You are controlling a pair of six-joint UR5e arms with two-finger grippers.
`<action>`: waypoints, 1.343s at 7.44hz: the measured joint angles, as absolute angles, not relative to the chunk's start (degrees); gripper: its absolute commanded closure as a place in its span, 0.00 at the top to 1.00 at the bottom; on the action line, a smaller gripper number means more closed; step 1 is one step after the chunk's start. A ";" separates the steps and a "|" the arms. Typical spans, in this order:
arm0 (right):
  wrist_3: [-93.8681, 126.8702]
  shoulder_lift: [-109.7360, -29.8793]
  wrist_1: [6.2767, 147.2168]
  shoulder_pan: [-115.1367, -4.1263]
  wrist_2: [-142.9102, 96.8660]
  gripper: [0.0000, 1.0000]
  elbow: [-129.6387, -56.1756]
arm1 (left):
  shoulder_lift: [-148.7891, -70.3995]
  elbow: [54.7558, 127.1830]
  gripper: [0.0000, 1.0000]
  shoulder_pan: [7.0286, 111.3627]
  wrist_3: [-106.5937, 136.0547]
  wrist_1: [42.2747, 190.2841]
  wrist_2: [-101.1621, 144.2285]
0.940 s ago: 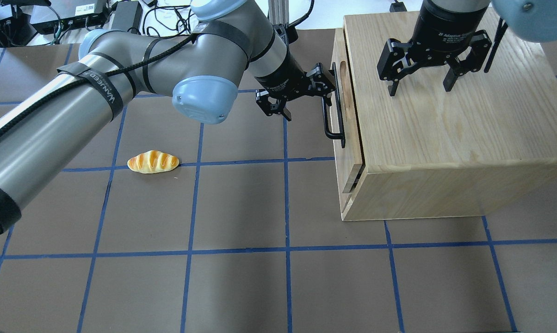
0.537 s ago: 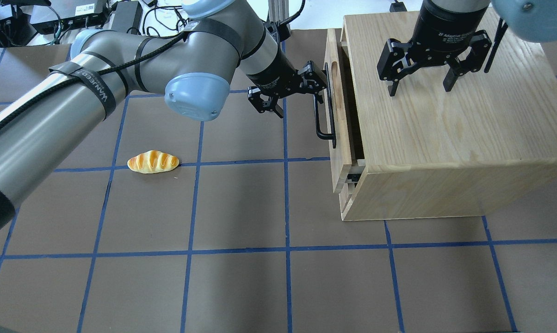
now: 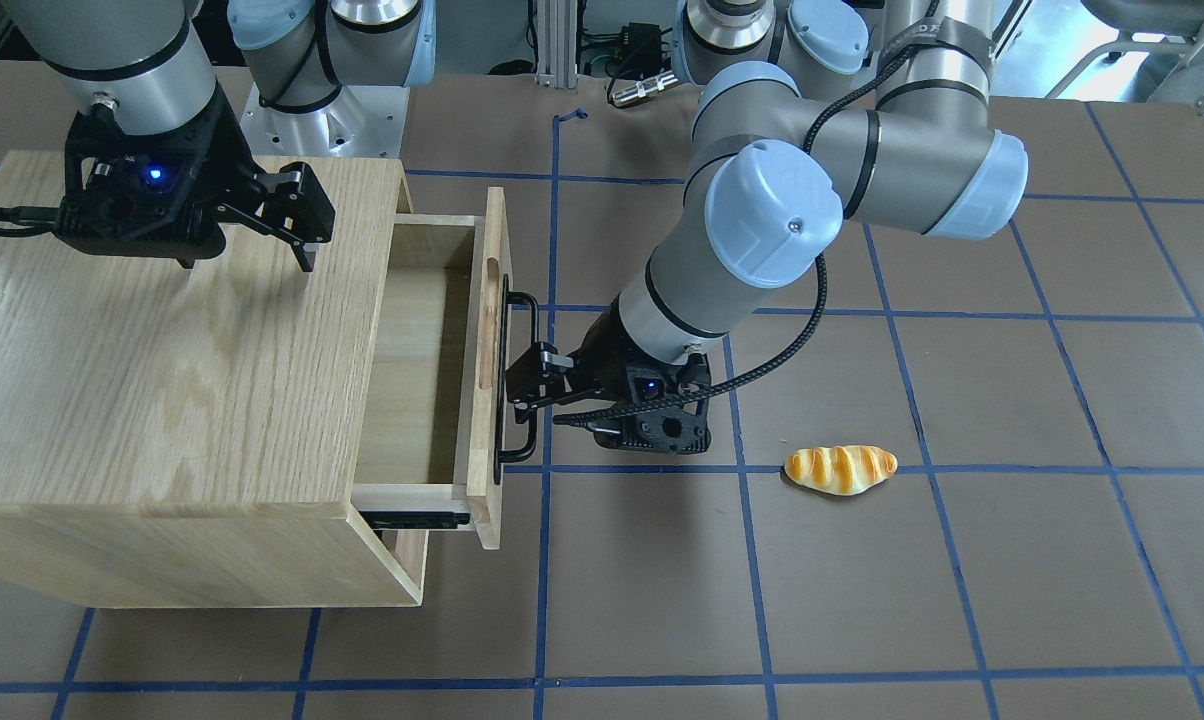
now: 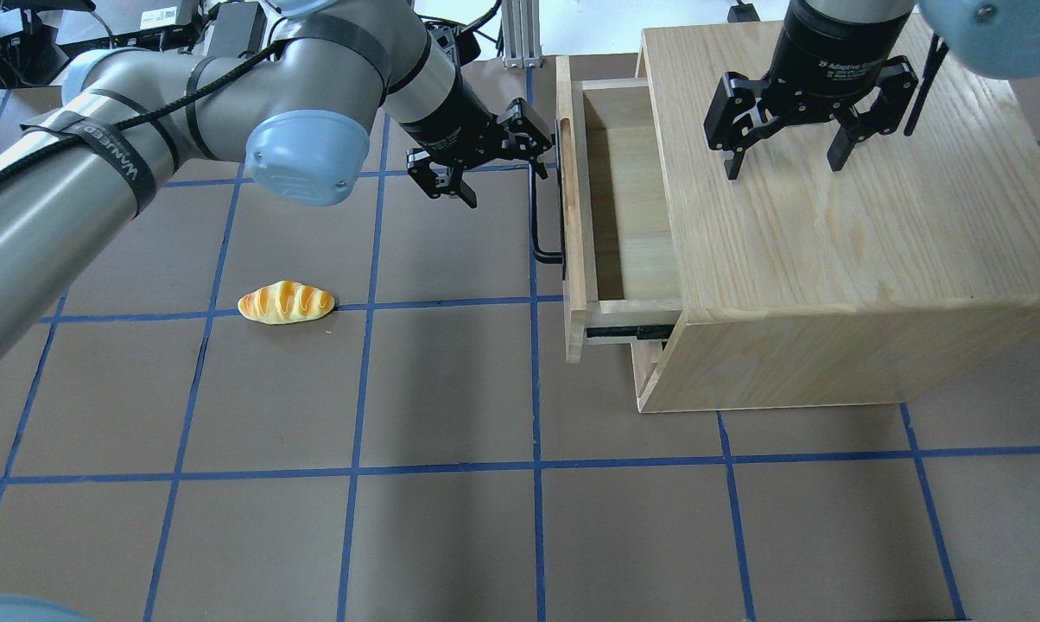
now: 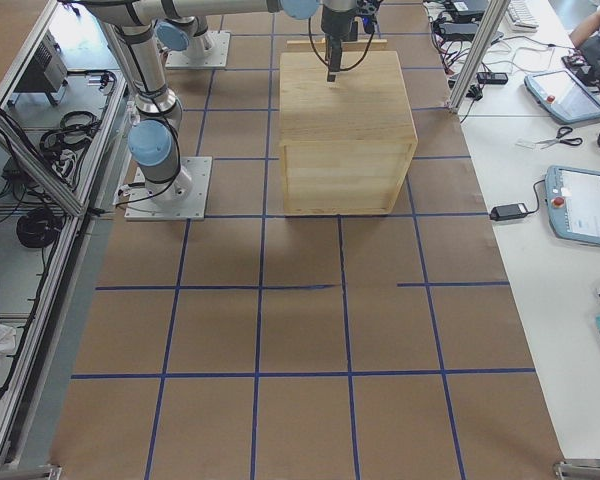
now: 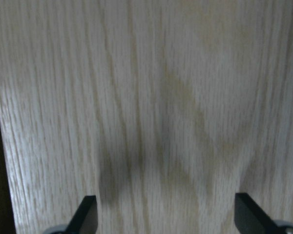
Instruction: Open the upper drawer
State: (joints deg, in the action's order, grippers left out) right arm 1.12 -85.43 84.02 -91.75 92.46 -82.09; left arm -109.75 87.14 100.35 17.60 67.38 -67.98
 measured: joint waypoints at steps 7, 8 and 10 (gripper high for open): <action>1.06 -85.43 84.02 -91.76 92.46 1.00 -82.09 | -105.76 89.42 1.00 92.48 8.90 72.90 -70.57; 1.07 -85.43 84.02 -91.75 92.46 1.00 -82.09 | -105.40 89.39 1.00 91.83 8.42 73.50 -70.57; 1.12 -85.43 84.02 -91.73 92.46 1.00 -82.09 | -103.33 88.04 1.00 90.84 7.56 78.05 -71.49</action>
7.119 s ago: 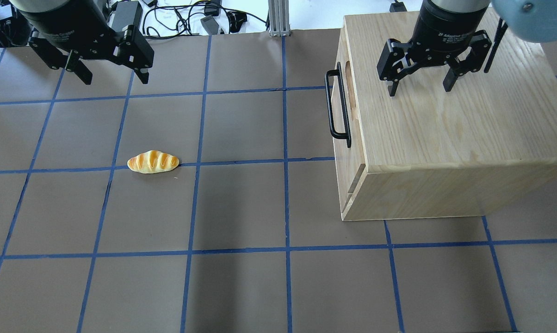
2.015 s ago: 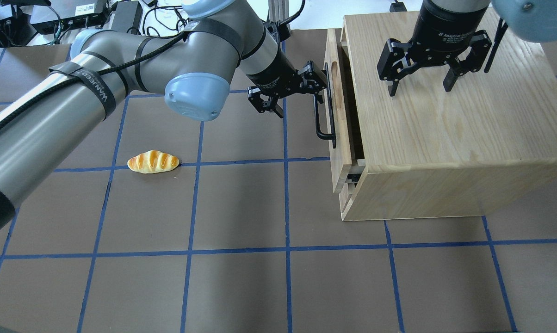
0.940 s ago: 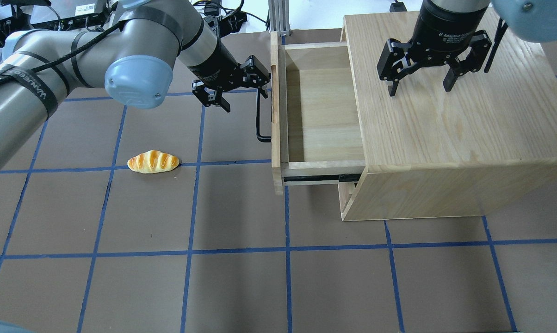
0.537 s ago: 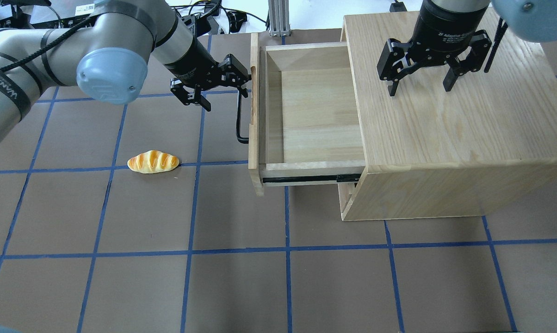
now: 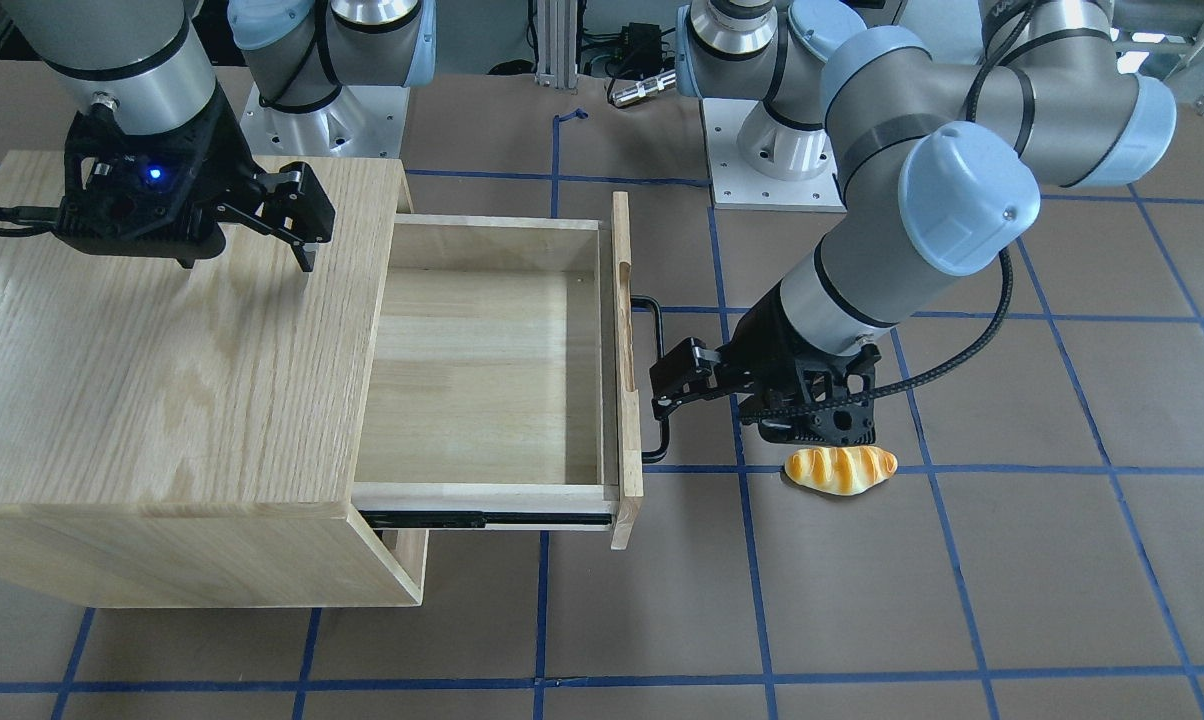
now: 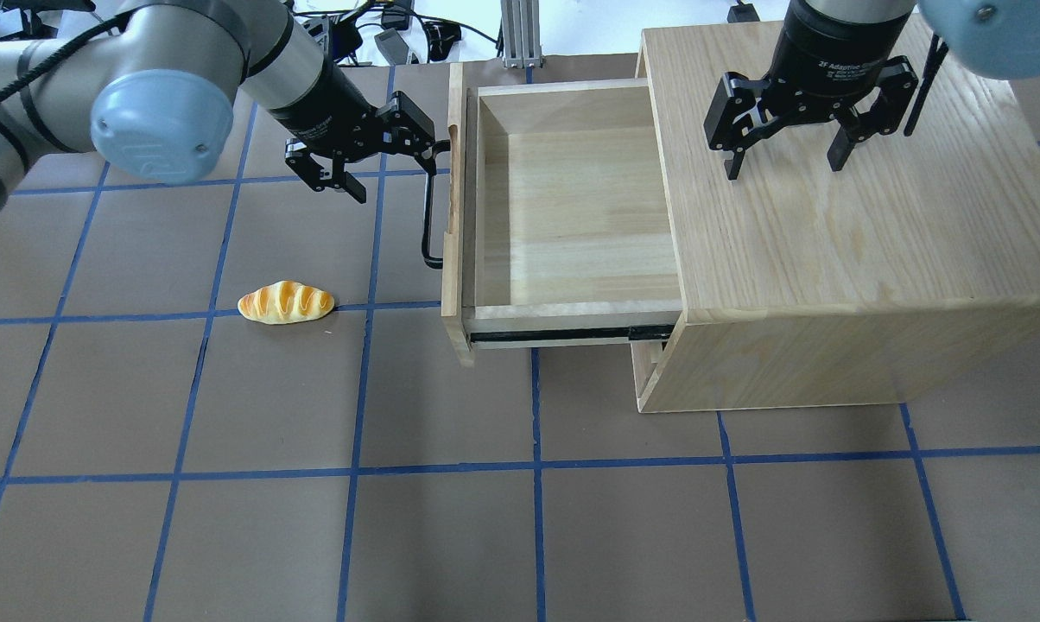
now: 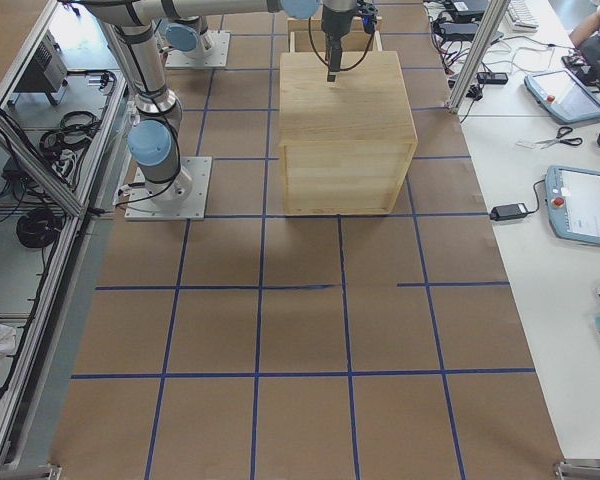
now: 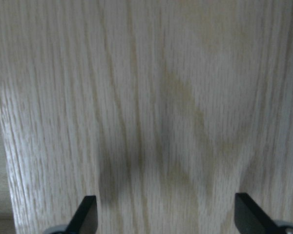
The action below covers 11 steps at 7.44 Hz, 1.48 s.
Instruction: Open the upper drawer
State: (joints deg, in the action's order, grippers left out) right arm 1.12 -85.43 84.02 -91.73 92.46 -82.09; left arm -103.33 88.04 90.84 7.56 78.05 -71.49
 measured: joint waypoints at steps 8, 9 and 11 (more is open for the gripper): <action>1.09 -85.43 84.02 -91.73 92.46 1.00 -82.09 | -90.50 81.69 1.00 90.15 -1.08 97.53 -93.13; 1.10 -85.43 84.02 -91.73 92.46 1.00 -82.09 | -90.45 81.77 1.00 90.04 -1.26 96.46 -93.27; 1.13 -85.43 84.02 -91.75 92.46 1.00 -82.12 | -90.86 81.86 1.00 89.91 -1.46 92.71 -92.83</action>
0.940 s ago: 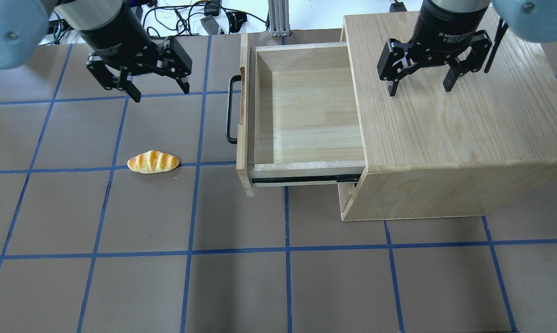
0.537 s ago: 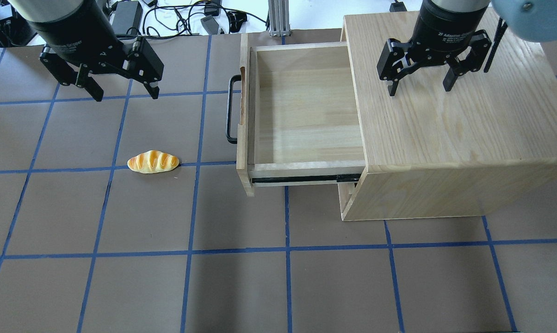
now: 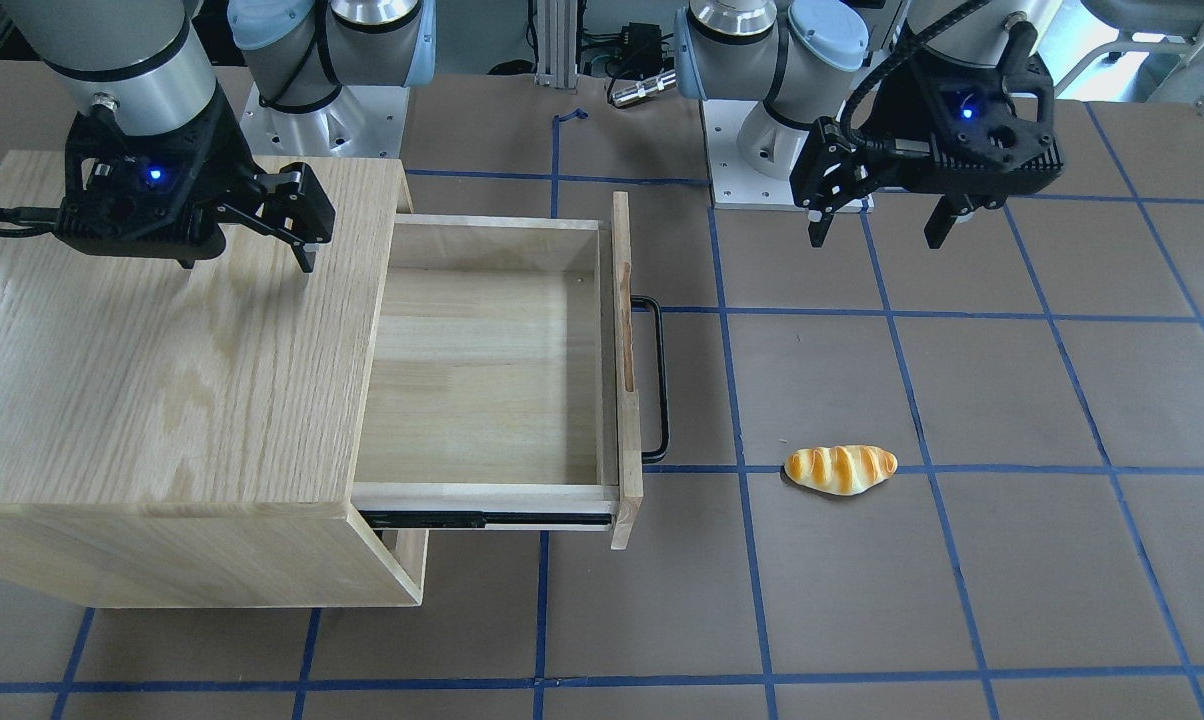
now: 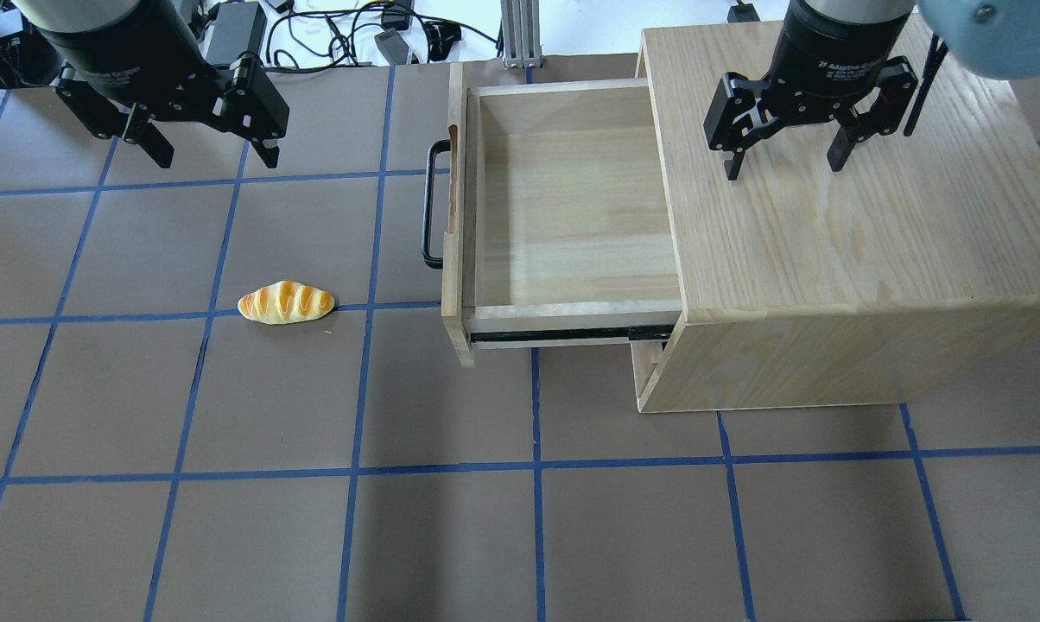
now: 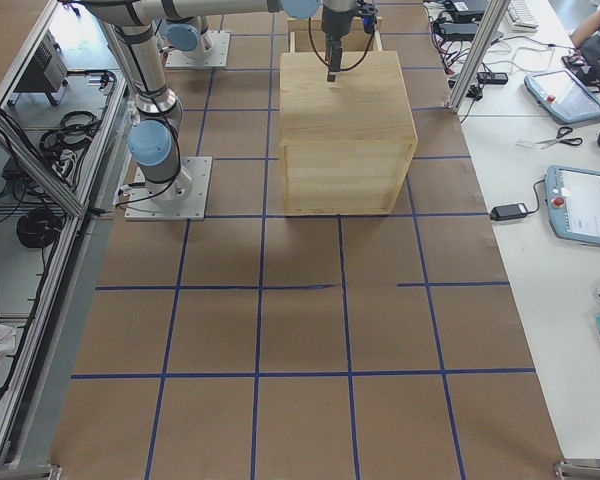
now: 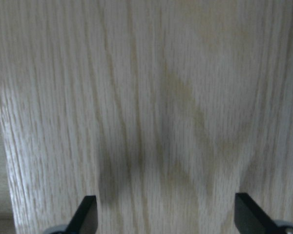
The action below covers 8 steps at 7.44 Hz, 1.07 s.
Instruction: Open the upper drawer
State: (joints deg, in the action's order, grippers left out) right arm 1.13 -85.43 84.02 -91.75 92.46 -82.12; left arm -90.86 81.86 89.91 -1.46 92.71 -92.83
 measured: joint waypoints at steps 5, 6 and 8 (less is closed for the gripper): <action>1.12 -85.43 84.03 -91.76 92.46 1.00 -82.12 | -90.40 82.89 1.00 89.91 -1.85 91.60 -92.58; 1.10 -85.43 84.02 -91.76 92.46 1.00 -82.12 | -90.32 82.97 1.00 89.94 -1.96 91.66 -92.60; 1.10 -85.43 84.02 -91.76 92.46 1.00 -82.15 | -90.11 83.02 1.00 89.94 -1.92 91.97 -91.50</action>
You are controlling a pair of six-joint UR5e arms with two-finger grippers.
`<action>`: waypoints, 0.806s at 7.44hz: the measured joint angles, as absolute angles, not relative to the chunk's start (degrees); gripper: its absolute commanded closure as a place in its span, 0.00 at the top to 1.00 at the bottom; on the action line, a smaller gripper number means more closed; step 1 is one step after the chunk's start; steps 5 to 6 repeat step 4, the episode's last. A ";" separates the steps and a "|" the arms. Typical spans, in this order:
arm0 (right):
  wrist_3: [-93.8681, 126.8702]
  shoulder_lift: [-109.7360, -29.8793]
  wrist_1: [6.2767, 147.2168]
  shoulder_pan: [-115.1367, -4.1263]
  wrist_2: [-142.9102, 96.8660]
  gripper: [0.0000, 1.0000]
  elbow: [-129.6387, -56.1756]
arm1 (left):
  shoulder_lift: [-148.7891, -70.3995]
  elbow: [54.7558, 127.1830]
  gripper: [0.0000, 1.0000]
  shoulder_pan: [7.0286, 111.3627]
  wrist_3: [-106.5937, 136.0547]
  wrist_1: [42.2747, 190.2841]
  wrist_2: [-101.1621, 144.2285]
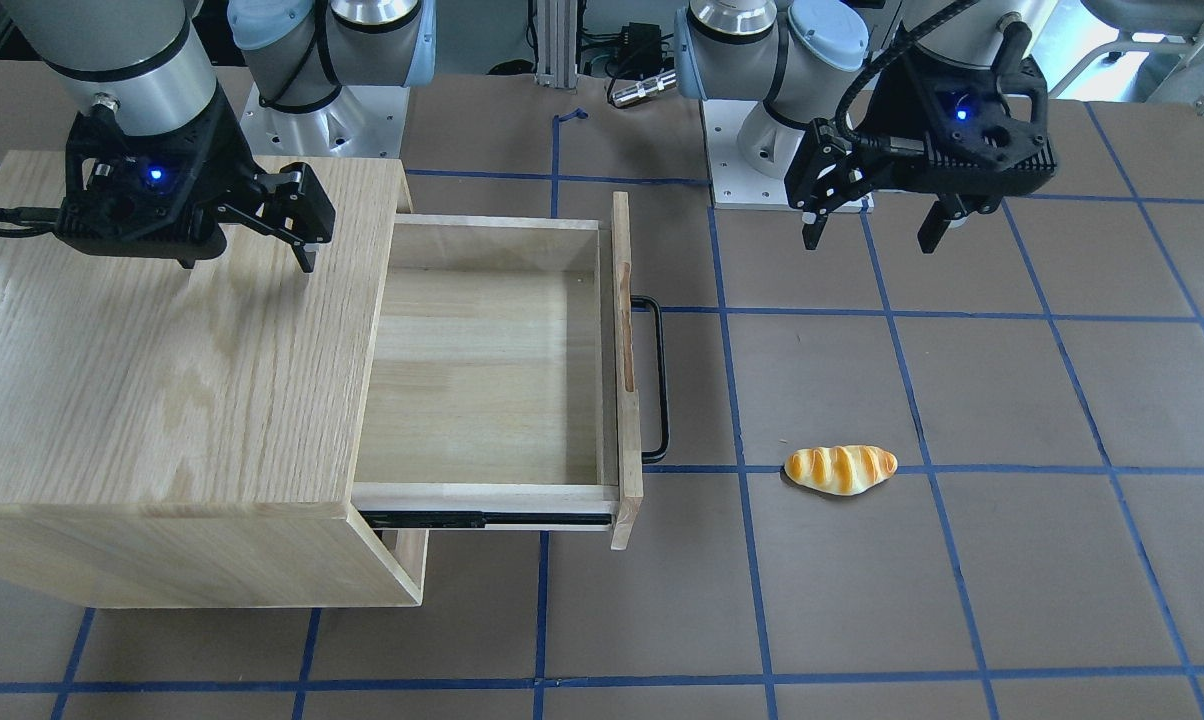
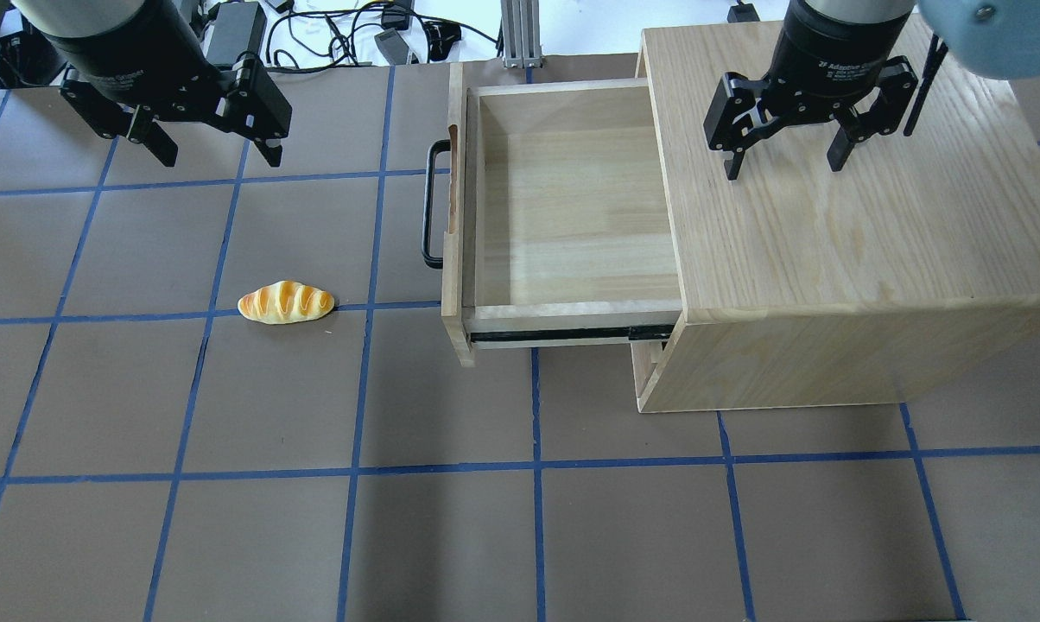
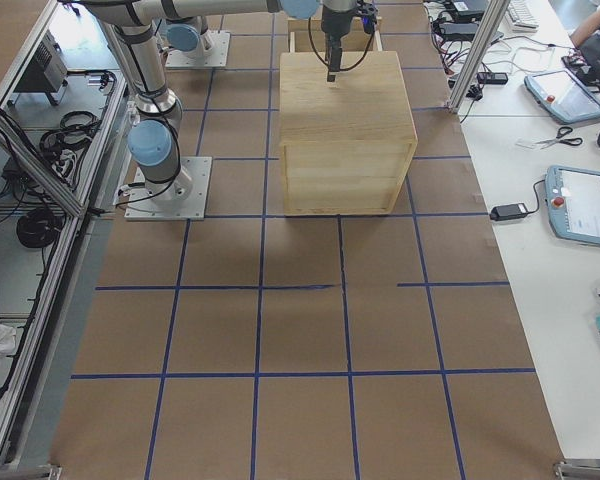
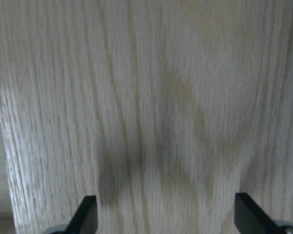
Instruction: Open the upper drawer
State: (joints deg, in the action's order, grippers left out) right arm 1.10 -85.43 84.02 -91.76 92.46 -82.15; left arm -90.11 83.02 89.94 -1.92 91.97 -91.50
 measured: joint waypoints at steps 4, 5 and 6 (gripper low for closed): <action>1.08 -85.43 84.02 -91.76 92.46 1.00 -82.10 | -89.83 83.18 1.00 89.99 -2.20 92.06 -91.02; 1.08 -85.43 84.02 -91.76 92.46 1.00 -82.10 | -89.83 83.18 1.00 89.99 -2.20 92.06 -91.02; 1.08 -85.43 84.02 -91.76 92.46 1.00 -82.10 | -89.83 83.18 1.00 89.99 -2.20 92.06 -91.02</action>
